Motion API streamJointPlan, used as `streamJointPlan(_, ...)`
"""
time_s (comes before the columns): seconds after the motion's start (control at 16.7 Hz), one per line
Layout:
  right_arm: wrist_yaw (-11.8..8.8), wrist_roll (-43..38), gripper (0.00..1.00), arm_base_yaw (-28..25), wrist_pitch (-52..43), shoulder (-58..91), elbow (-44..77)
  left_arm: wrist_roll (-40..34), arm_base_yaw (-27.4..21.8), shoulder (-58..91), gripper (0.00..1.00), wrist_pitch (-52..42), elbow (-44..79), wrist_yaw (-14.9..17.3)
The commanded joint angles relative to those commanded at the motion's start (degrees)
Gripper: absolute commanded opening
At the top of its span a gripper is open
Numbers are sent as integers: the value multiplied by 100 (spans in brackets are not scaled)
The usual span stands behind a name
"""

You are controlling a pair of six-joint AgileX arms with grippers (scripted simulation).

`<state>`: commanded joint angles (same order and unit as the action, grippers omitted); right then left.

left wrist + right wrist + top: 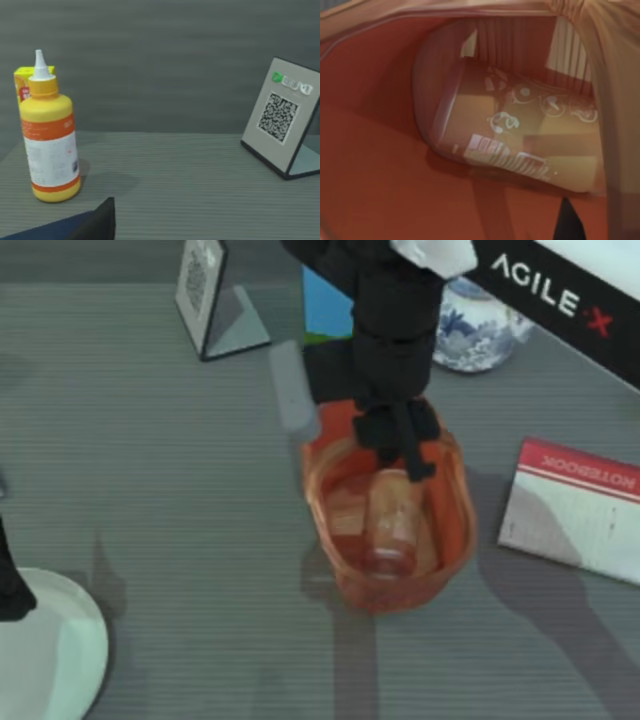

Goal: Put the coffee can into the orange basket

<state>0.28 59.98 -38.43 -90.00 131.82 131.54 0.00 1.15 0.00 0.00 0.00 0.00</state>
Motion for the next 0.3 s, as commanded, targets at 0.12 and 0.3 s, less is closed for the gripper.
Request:
streamJointPlan(0.12, 1, 64, 0, 52, -425, 15, 464, 0, 0, 0, 100, 0, 0, 0)
streamJointPlan(0.3, 2, 123, 0, 105, -774, 0, 817, 0, 0, 0, 100, 0, 0, 0)
